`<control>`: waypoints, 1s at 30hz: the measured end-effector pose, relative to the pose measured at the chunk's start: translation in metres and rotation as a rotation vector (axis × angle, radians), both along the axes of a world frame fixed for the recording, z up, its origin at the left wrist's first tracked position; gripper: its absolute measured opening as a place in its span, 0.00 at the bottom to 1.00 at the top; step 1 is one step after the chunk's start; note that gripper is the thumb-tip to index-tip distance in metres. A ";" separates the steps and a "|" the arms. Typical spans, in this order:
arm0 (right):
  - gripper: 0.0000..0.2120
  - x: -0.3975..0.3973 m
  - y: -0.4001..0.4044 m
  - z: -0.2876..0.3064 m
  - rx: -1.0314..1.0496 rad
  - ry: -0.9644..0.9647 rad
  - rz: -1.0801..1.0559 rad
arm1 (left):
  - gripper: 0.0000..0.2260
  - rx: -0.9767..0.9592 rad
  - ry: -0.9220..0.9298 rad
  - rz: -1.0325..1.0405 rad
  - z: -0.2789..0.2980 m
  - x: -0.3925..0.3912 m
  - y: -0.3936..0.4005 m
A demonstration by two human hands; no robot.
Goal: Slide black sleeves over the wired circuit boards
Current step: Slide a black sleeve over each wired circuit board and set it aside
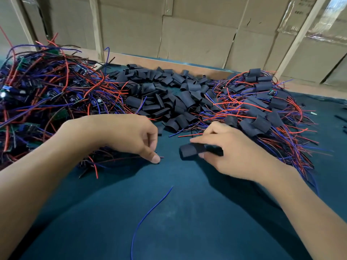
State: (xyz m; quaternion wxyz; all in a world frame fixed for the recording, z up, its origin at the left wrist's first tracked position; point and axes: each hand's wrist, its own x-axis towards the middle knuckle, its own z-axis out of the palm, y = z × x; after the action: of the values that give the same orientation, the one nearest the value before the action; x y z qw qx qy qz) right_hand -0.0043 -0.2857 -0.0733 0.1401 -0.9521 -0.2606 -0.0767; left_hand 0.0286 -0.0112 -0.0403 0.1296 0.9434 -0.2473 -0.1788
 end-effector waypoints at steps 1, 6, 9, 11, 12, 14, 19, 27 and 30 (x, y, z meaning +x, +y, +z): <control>0.23 -0.002 0.000 0.001 -0.052 0.045 0.031 | 0.12 -0.014 -0.019 -0.028 -0.001 0.000 -0.002; 0.30 -0.007 0.013 -0.001 -0.081 0.055 0.073 | 0.09 0.018 -0.116 -0.056 -0.004 -0.004 -0.012; 0.30 -0.006 0.019 -0.002 -0.069 0.058 0.072 | 0.11 0.075 -0.114 -0.003 -0.001 -0.005 -0.008; 0.29 -0.005 0.017 -0.003 -0.032 0.068 0.069 | 0.10 0.098 -0.063 -0.012 0.002 -0.005 -0.004; 0.27 -0.005 0.017 -0.004 -0.012 0.071 0.060 | 0.09 0.101 -0.040 -0.025 0.003 -0.005 -0.002; 0.23 -0.005 0.015 -0.005 0.033 0.064 0.030 | 0.07 0.056 -0.053 -0.031 0.002 -0.004 -0.003; 0.27 -0.005 0.014 -0.006 0.072 0.081 -0.001 | 0.04 -0.608 -0.211 0.066 -0.003 -0.007 -0.020; 0.20 -0.009 0.013 0.005 0.316 -0.219 -0.040 | 0.04 -1.345 0.020 0.162 -0.005 -0.007 -0.028; 0.22 -0.009 0.014 0.009 0.382 -0.272 -0.051 | 0.05 -1.295 -0.050 0.166 -0.012 -0.003 -0.029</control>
State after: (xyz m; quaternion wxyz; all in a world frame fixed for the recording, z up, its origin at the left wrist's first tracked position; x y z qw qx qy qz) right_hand -0.0131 -0.2719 -0.0645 0.2794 -0.8955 -0.2338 -0.2558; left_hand 0.0254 -0.0402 -0.0523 0.6795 0.6943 -0.2341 0.0389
